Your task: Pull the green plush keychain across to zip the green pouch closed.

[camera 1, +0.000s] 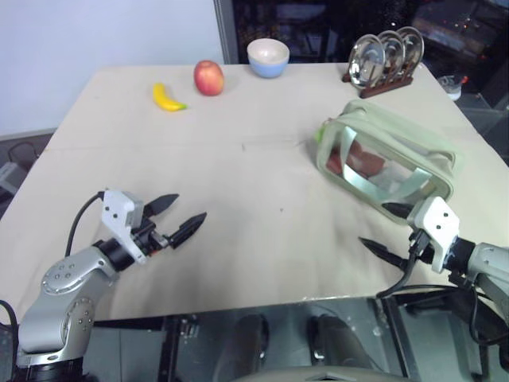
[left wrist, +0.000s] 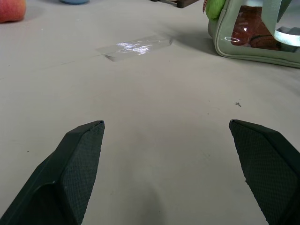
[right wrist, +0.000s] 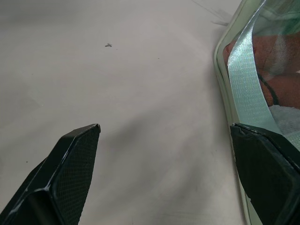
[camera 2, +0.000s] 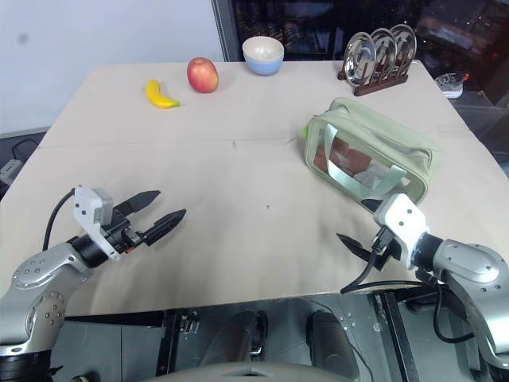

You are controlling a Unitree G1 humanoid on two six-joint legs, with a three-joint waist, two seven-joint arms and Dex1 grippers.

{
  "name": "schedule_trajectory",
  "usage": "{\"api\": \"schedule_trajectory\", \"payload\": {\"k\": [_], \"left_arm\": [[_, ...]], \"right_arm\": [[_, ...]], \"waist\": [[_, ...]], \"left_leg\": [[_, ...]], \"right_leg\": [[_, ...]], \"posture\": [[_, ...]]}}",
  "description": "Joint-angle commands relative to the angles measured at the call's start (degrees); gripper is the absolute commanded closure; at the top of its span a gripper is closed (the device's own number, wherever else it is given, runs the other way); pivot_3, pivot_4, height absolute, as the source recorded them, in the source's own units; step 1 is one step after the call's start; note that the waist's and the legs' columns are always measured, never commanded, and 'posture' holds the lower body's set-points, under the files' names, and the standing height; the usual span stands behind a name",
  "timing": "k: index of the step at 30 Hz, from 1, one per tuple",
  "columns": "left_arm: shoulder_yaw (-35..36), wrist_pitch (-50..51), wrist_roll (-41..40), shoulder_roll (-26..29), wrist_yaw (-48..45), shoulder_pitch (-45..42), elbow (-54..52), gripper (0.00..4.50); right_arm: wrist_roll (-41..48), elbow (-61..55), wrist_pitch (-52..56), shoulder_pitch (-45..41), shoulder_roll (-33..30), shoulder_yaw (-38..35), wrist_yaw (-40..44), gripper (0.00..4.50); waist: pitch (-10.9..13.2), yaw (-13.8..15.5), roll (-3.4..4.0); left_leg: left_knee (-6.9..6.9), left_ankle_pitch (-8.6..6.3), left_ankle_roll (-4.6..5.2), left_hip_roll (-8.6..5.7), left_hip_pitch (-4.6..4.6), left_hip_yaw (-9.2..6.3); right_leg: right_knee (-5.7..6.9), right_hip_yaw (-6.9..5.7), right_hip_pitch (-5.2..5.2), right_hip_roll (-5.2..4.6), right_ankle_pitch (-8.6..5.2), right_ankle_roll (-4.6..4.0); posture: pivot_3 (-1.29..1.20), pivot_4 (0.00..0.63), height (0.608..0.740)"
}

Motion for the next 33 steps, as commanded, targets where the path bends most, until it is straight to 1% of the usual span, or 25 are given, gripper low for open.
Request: {"api": "schedule_trajectory", "payload": {"k": [1, 6, 7, 9, 11, 13, 16, 19, 25, 28, 33], "left_arm": [[1.24, 0.4, -2.41, 0.35, -1.09, -0.52, -3.35, 0.08], [1.35, 2.9, -9.28, 0.12, -4.45, -2.77, -4.91, 0.08], [1.35, 2.68, -10.43, 0.13, -5.7, -3.03, -5.66, 0.08], [1.18, -0.86, -10.89, -0.32, -8.88, -3.92, -7.7, 0.08], [0.74, 0.14, -14.34, 0.58, -12.13, -4.46, -10.02, 0.08], [0.14, 1.75, -16.65, 1.8, -13.82, -5.78, -11.49, 0.08], [-0.61, 2.44, -17.86, 3.4, -15.94, -7.37, -12.75, 0.08], [-1.25, 2.58, -18.27, 4.35, -17.62, -7.97, -13.59, 0.08], [-2.47, 2.39, -18.3, 4.07, -18.97, -9.22, -13.28, 0.08], [-2.4, 1.76, -17.7, 3.84, -19.27, -8.73, -12.97, 0.08], [-2.13, 0.97, -17.29, 2.97, -18.49, -6.94, -14.05, 0.08]], "right_arm": [[2.06, -2.83, 1.34, -1.66, -1.0, -1.82, -0.29, 0.0], [5.59, -5.18, 5.14, -4.05, -1.57, -3.11, -1.27, 0.0], [5.54, -5.28, 5.25, -4.09, -1.8, -3.29, -1.43, 0.0], [5.04, -5.21, 5.02, -4.98, -2.18, -3.49, -2.12, 0.0], [5.62, -4.43, 5.88, -7.77, -2.23, -3.84, -3.38, 0.0], [4.91, -2.54, 8.16, -12.28, -3.2, -3.95, -5.47, 0.0], [3.27, 0.94, 12.29, -18.49, -5.4, -3.81, -8.47, 0.0], [6.47, 2.96, 19.01, -24.26, -7.1, -4.64, -9.22, 0.0], [2.95, 10.56, 19.44, -34.5, -9.96, 1.39, -8.54, 0.0], [3.42, 12.9, 20.78, -39.14, -10.89, 3.12, -7.06, 0.0], [3.12, 15.83, 22.6, -42.78, -12.12, 5.94, -4.82, 0.0]], "waist": [[0.0, 0.01, 0.0], [0.0, 0.28, 0.01], [0.0, 0.42, 0.01], [0.0, 0.58, 0.01], [0.01, 0.75, 0.02], [0.02, 0.76, 0.03], [0.03, 0.86, 0.06], [0.05, 0.9, 0.1], [0.11, 0.84, 0.18], [0.14, 0.83, 0.22], [0.2, 0.83, 0.32]], "left_leg": [[0.0, 0.0, 0.0, 0.0, 0.0, 0.0], [0.01, 0.0, 0.0, -0.01, -0.01, -0.06], [0.01, 0.0, 0.0, -0.01, -0.01, -0.07], [0.01, 0.0, 0.0, -0.01, -0.02, -0.07], [0.01, 0.0, 0.0, -0.02, -0.03, -0.06], [0.03, 0.0, 0.0, -0.01, -0.02, -0.04], [0.04, 0.0, 0.01, -0.01, 0.01, -0.04], [0.04, 0.01, 0.01, -0.03, 0.0, -0.04], [0.03, 0.0, 0.05, -0.05, -0.04, -0.03], [0.04, 0.0, 0.05, -0.05, -0.02, -0.01], [0.03, -0.01, 0.06, -0.04, -0.02, -0.01]], "right_leg": [[0.0, 0.0, 0.0, 0.0, 0.0, 0.0], [-0.01, -0.07, 0.03, -0.03, 0.0, 0.0], [-0.02, -0.1, 0.03, -0.03, 0.0, 0.0], [-0.05, -0.1, 0.04, -0.03, 0.0, 0.0], [-0.08, -0.09, 0.05, -0.03, 0.0, -0.01], [-0.08, -0.1, 0.06, -0.04, 0.0, -0.02], [-0.07, -0.19, 0.08, -0.06, 0.01, -0.03], [-0.08, -0.22, 0.08, -0.05, 0.01, -0.04], [-0.11, -0.26, 0.09, -0.02, 0.01, -0.03], [-0.11, -0.25, 0.11, -0.01, 0.01, -0.03], [-0.11, -0.26, 0.11, 0.01, 0.01, -0.03]], "posture": [[0.0, 0.15, 0.74], [0.0, 0.15, 0.74], [0.0, 0.15, 0.74], [0.0, 0.15, 0.74], [0.0, 0.15, 0.74], [0.0, 0.15, 0.74], [0.0, 0.15, 0.74], [0.0, 0.15, 0.74], [0.0, 0.15, 0.74], [0.0, 0.15, 0.74], [0.0, 0.15, 0.74]]}}
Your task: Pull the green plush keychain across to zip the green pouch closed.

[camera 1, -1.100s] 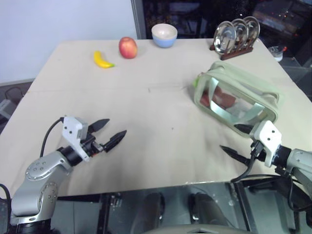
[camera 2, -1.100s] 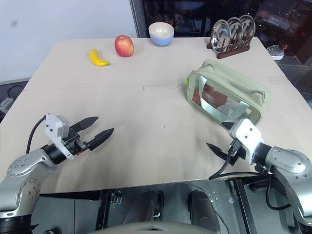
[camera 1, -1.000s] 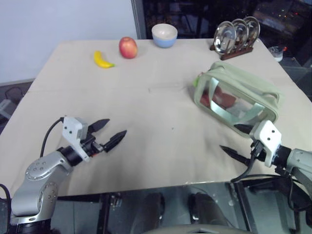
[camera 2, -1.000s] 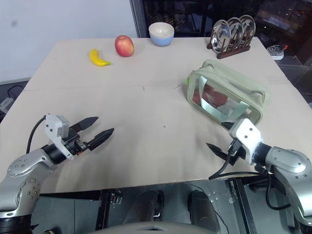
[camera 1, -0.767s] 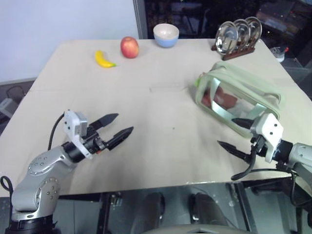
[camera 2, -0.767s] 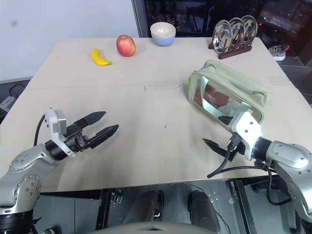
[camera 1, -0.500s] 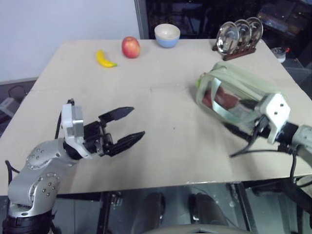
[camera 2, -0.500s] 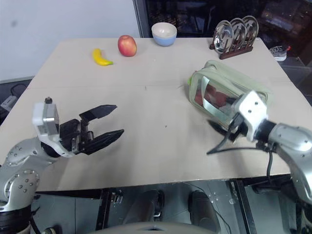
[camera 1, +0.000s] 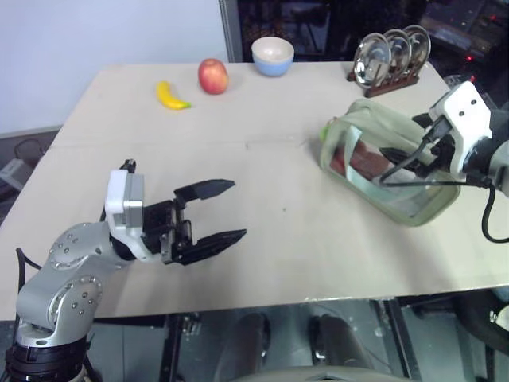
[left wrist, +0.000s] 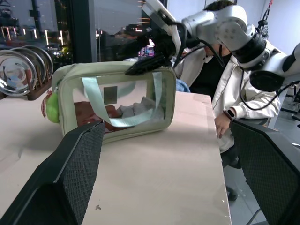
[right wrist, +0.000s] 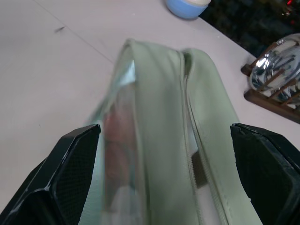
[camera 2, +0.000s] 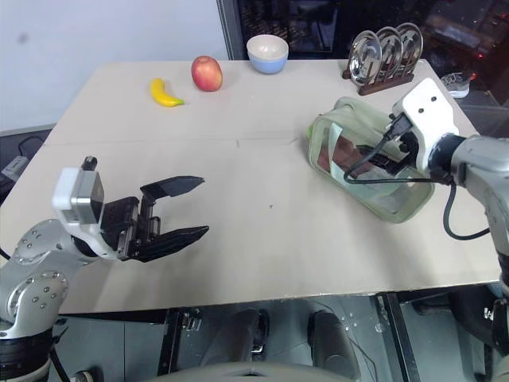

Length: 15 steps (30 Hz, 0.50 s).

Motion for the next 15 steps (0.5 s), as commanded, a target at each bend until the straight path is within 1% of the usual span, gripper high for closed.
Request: {"api": "schedule_trajectory", "payload": {"k": [1, 6, 7, 8, 9, 10, 13, 15], "left_arm": [[1.02, -1.49, 0.18, -0.59, 0.46, 1.58, -2.81, 0.08], [1.8, -2.11, 0.19, -1.18, 1.68, 3.35, -4.0, 0.08], [1.83, -2.24, 0.19, -1.27, 1.99, 3.56, -4.24, 0.0], [1.83, -2.36, 0.24, -1.36, 2.21, 3.75, -4.41, 0.0], [1.9, -2.51, 0.39, -1.44, 2.48, 4.04, -4.61, 0.0], [2.02, -2.68, 0.44, -1.55, 2.8, 4.28, -4.75, 0.0], [2.41, -3.01, 0.3, -1.73, 3.48, 4.89, -4.96, 0.0], [2.4, -3.31, 0.54, -1.81, 3.94, 5.05, -5.01, 0.0]], "right_arm": [[-0.62, 1.28, -0.14, -2.17, -1.53, 1.16, 2.24, 0.0], [-1.5, 4.33, -0.9, -4.2, -1.34, 3.49, 4.12, 0.0], [-1.95, 5.27, -1.38, -4.49, -1.23, 4.0, 4.39, 0.62], [-2.67, 6.23, -2.17, -4.78, -1.16, 4.56, 4.52, 0.84], [-3.32, 7.0, -3.17, -5.0, -1.18, 5.09, 4.89, 1.29], [-3.86, 7.52, -4.26, -5.26, -1.12, 5.42, 5.32, 1.86], [-5.26, 8.67, -7.75, -6.04, -0.91, 6.07, 6.8, 3.34], [-6.71, 9.7, -13.87, -5.96, -1.07, 6.87, 9.65, 4.41]], "waist": [[0.0, 0.0, 0.0], [0.01, 0.0, 0.02], [0.01, -0.01, 0.02], [0.01, 0.0, 0.02], [0.01, 0.01, 0.02], [0.01, 0.01, 0.02], [0.02, 0.0, 0.03], [0.03, -0.01, 0.05]], "left_leg": [[0.0, 0.0, 0.01, 0.0, 0.0, 0.0], [0.01, -0.01, 0.02, 0.0, 0.0, 0.01], [0.01, -0.01, 0.02, 0.0, 0.0, 0.01], [0.01, -0.01, 0.02, 0.0, 0.0, 0.01], [0.01, -0.01, 0.02, 0.01, 0.0, 0.0], [0.01, -0.01, 0.02, 0.0, 0.0, 0.01], [0.01, -0.01, 0.02, 0.0, 0.0, 0.02], [0.01, -0.01, 0.02, 0.0, 0.0, 0.02]], "right_leg": [[0.0, 0.0, 0.0, 0.0, 0.0, 0.0], [0.0, 0.02, 0.0, -0.01, 0.0, 0.0], [0.0, 0.02, 0.0, -0.01, 0.0, 0.0], [0.0, 0.02, 0.0, -0.01, 0.0, 0.0], [0.0, 0.01, 0.0, -0.01, 0.0, 0.0], [0.0, 0.02, 0.0, -0.01, 0.0, 0.0], [-0.01, 0.03, 0.0, -0.02, 0.0, 0.0], [-0.01, 0.03, 0.0, -0.01, 0.0, 0.0]], "posture": [[0.0, 0.15, 0.74], [0.0, 0.15, 0.74], [0.0, 0.15, 0.74], [0.0, 0.15, 0.74], [0.0, 0.15, 0.74], [0.0, 0.15, 0.74], [0.0, 0.15, 0.74], [0.0, 0.15, 0.74]]}}
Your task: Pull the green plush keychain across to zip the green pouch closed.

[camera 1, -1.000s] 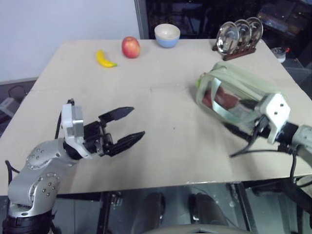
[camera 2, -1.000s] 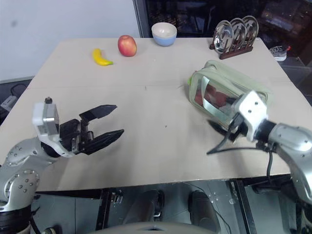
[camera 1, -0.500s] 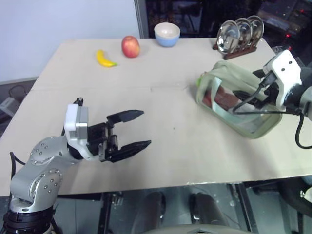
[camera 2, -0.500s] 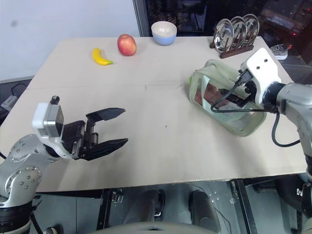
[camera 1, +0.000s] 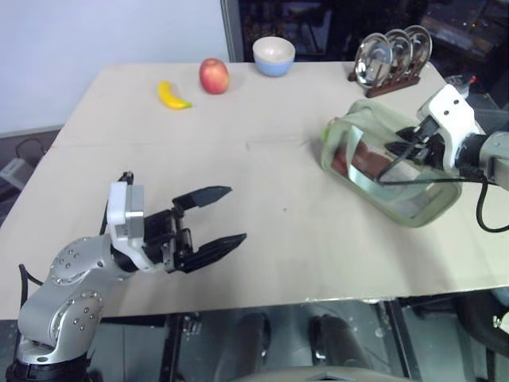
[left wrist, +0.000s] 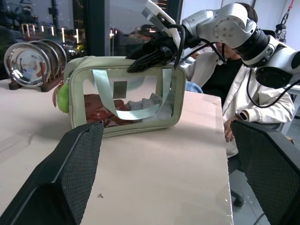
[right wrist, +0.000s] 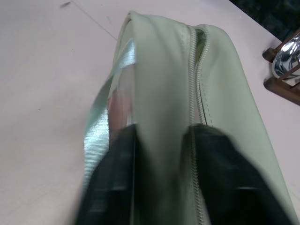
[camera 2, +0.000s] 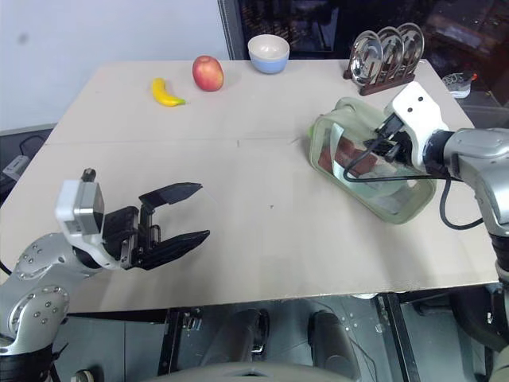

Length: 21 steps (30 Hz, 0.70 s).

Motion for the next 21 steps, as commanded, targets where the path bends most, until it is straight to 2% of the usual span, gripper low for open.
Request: {"api": "schedule_trajectory", "payload": {"k": [1, 4, 13, 17, 21], "left_arm": [[1.81, -1.51, 0.09, -0.21, 0.83, 0.17, -2.25, 0.0], [2.02, -2.49, 0.89, -0.87, 2.04, 0.22, -1.56, 0.0], [5.18, -2.03, 0.92, -4.05, 9.4, 0.73, 2.13, 0.0], [5.25, -1.1, 6.18, -5.06, 17.36, 0.58, 4.93, 0.0], [3.83, -3.12, 12.48, -5.45, 19.93, 1.63, 5.34, 0.0]], "right_arm": [[-2.72, 0.43, -9.4, -1.71, -0.81, 0.12, 3.9, 4.47], [-6.23, 2.42, -20.51, -2.76, -0.27, 1.6, 7.35, 4.47], [-15.58, 13.02, -52.88, -11.11, 6.68, 8.0, 15.35, 4.47], [-20.29, 16.36, -60.97, -12.45, 11.45, 11.43, 14.52, 4.47], [-23.11, 15.05, -64.09, -8.6, 13.69, 12.61, 13.37, 4.47]], "waist": [[0.01, 0.0, 0.01], [0.03, -0.08, 0.05], [0.18, -1.24, 0.25], [0.19, -1.24, 0.24], [0.18, -1.09, 0.24]], "left_leg": [[0.0, 0.0, 0.0, 0.0, 0.0, 0.0], [0.0, 0.0, 0.0, 0.0, 0.0, 0.01], [0.0, 0.0, 0.0, 0.01, 0.02, 0.04], [0.02, 0.01, -0.01, -0.01, 0.04, 0.05], [0.01, 0.01, -0.03, -0.03, 0.02, -0.02]], "right_leg": [[0.0, 0.0, 0.0, 0.0, 0.0, 0.0], [0.0, 0.0, 0.0, 0.02, 0.0, 0.0], [0.03, -0.17, -0.02, 0.08, 0.14, 0.24], [0.06, -0.16, -0.02, 0.06, 0.15, 0.25], [0.08, -0.16, -0.02, 0.05, 0.15, 0.24]], "posture": [[0.0, 0.15, 0.74], [0.0, 0.15, 0.74], [0.0, 0.15, 0.74], [0.0, 0.15, 0.74], [0.0, 0.15, 0.74]]}}
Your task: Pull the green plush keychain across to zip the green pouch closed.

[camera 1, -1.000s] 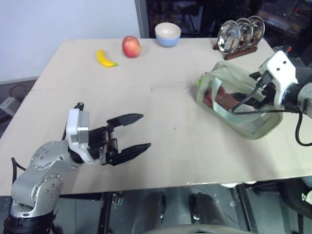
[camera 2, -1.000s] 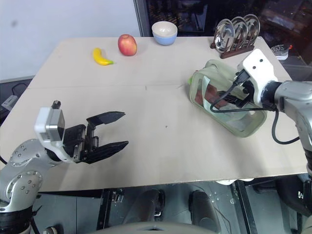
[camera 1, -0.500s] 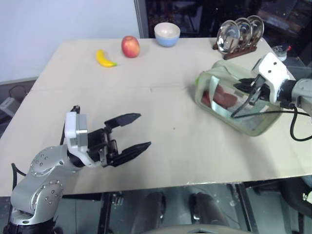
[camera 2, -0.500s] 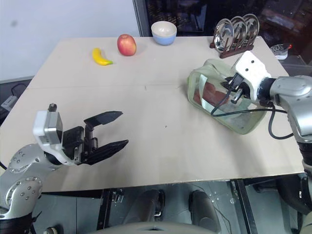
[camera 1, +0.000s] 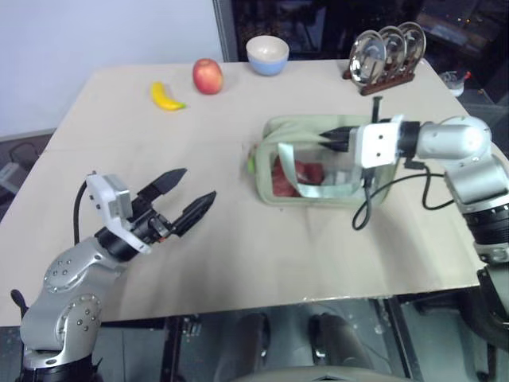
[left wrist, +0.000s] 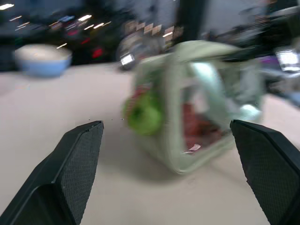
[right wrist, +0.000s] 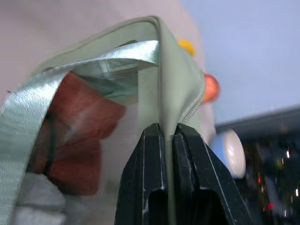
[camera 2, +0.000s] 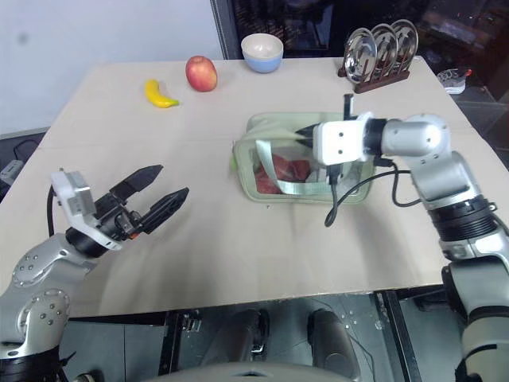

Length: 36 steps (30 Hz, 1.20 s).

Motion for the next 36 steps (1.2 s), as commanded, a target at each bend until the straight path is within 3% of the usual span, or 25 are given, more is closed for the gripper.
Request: {"api": "schedule_trajectory", "payload": {"k": [1, 7, 17, 24, 27, 34, 35, 36], "left_arm": [[-0.57, -2.51, 5.97, 0.2, 1.91, 1.32, -0.57, 0.0], [-5.58, -6.6, 15.49, 0.59, 2.17, -2.14, 3.85, 0.0], [-19.38, -16.73, 31.77, -0.5, 1.99, -16.52, 15.55, 0.0], [-23.17, -22.73, 37.06, -1.75, 1.67, -21.02, 22.7, 0.0], [-24.14, -24.48, 38.09, -3.27, 2.01, -22.89, 25.57, 0.9], [-25.17, -29.01, 39.07, -4.58, 1.15, -25.21, 29.25, 4.16], [-25.03, -29.5, 39.01, -4.3, 0.87, -25.35, 29.58, 4.48], [-24.74, -29.79, 38.73, -4.09, 0.64, -25.33, 29.51, 4.48]], "right_arm": [[-0.21, -4.0, -2.17, 2.87, 0.27, -1.39, -1.11, 4.47], [3.32, -11.95, 2.3, 8.52, 0.22, -1.72, 1.03, 4.47], [2.42, -13.78, 5.18, 8.47, 1.12, -2.27, 0.6, 4.47], [1.77, -13.78, 5.84, 8.02, 1.34, -2.52, 0.27, 4.47], [1.62, -13.75, 5.89, 7.98, 1.49, -2.57, 0.16, 4.5], [0.93, -13.52, 4.98, 8.35, 1.64, -2.37, 0.44, 4.5], [0.76, -13.36, 4.88, 8.27, 1.7, -2.27, 0.42, 4.5], [0.54, -13.15, 4.64, 8.24, 1.64, -2.22, 0.44, 4.5]], "waist": [[-0.02, 0.11, -0.03], [-0.04, 0.01, 0.0], [-0.05, -0.26, 0.01], [-0.06, -0.19, 0.01], [-0.06, -0.19, 0.01], [-0.05, -0.11, 0.01], [-0.05, -0.12, 0.01], [-0.05, -0.15, 0.01]], "left_leg": [[0.0, 0.0, -0.01, -0.02, 0.0, -0.03], [-0.03, -0.01, -0.02, -0.01, 0.05, -0.14], [-0.03, 0.01, -0.06, 0.03, 0.1, -0.13], [-0.08, 0.01, -0.06, 0.03, 0.08, -0.14], [-0.06, 0.01, -0.05, 0.01, 0.07, -0.12], [-0.05, 0.01, -0.05, 0.0, 0.02, -0.14], [-0.05, 0.01, -0.05, 0.0, 0.02, -0.14], [-0.05, 0.01, -0.05, -0.01, 0.02, -0.14]], "right_leg": [[-0.01, 0.01, 0.02, -0.03, 0.0, 0.0], [0.0, 0.02, 0.07, -0.09, 0.02, -0.08], [0.05, 0.05, 0.05, -0.01, 0.11, -0.18], [0.04, 0.06, 0.01, -0.02, 0.12, -0.17], [0.04, 0.07, 0.01, -0.05, 0.12, -0.17], [0.04, 0.04, 0.0, -0.05, 0.12, -0.16], [0.04, 0.04, 0.0, -0.05, 0.12, -0.16], [0.04, 0.04, 0.0, -0.05, 0.12, -0.16]], "posture": [[0.0, 0.15, 0.74], [0.0, 0.15, 0.74], [0.0, 0.15, 0.74], [0.0, 0.15, 0.74], [0.0, 0.15, 0.74], [0.0, 0.15, 0.74], [0.0, 0.15, 0.74], [0.0, 0.15, 0.74]]}}
